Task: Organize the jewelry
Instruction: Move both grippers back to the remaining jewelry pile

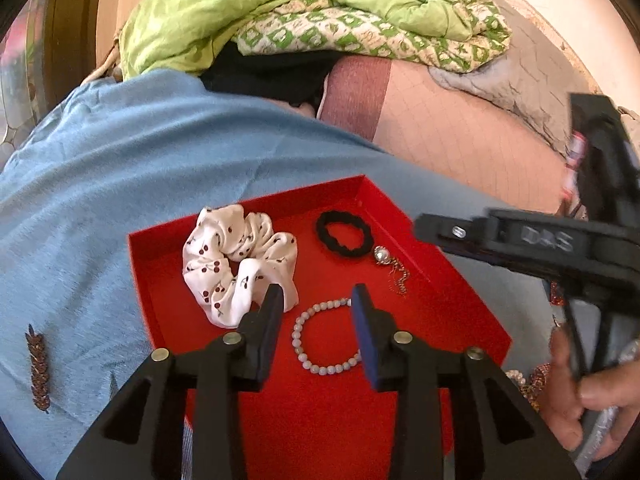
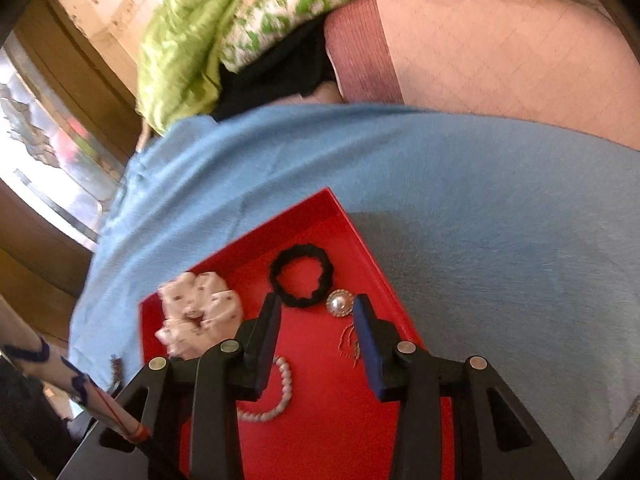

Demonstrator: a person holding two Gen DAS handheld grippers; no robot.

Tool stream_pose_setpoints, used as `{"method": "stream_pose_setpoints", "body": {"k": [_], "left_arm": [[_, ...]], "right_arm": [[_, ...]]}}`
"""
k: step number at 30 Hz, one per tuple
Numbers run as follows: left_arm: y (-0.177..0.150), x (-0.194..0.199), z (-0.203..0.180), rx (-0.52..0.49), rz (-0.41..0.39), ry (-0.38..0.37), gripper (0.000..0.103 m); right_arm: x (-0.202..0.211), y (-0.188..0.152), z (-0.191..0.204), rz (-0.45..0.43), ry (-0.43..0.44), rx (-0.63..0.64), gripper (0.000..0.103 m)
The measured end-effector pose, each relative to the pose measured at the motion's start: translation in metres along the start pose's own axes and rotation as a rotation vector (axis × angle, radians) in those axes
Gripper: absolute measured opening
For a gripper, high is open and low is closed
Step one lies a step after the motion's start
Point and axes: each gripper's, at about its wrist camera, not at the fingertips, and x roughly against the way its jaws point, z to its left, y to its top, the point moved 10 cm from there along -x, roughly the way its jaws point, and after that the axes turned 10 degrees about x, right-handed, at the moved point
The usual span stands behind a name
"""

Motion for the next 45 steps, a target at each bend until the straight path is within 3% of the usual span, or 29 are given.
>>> {"method": "stream_pose_setpoints", "body": {"k": [8, 17, 22, 32, 39, 43, 45], "left_arm": [[-0.002, 0.011, -0.020, -0.061, -0.024, -0.009, 0.034], [-0.020, 0.020, -0.054, -0.151, -0.025, -0.038, 0.034], [-0.038, 0.025, -0.068, -0.190, -0.010, -0.055, 0.034], [-0.088, 0.047, -0.088, -0.293, 0.047, -0.103, 0.034], [-0.138, 0.063, -0.104, -0.308, 0.140, -0.160, 0.034], [-0.167, 0.058, -0.121, -0.422, 0.178, -0.162, 0.034], [-0.176, 0.052, -0.124, -0.446, 0.204, -0.160, 0.034]], "right_arm": [[0.068, -0.044, -0.010, -0.070, 0.038, -0.044, 0.040], [0.146, -0.124, -0.062, -0.150, -0.047, -0.159, 0.041], [0.148, -0.139, -0.096, -0.147, -0.085, -0.203, 0.041], [0.130, -0.159, -0.094, -0.066, 0.032, -0.218, 0.041], [0.130, -0.173, -0.104, -0.027, -0.014, -0.208, 0.040], [0.115, -0.177, -0.103, 0.011, -0.018, -0.204, 0.040], [0.108, -0.178, -0.102, 0.030, -0.036, -0.179, 0.032]]}}
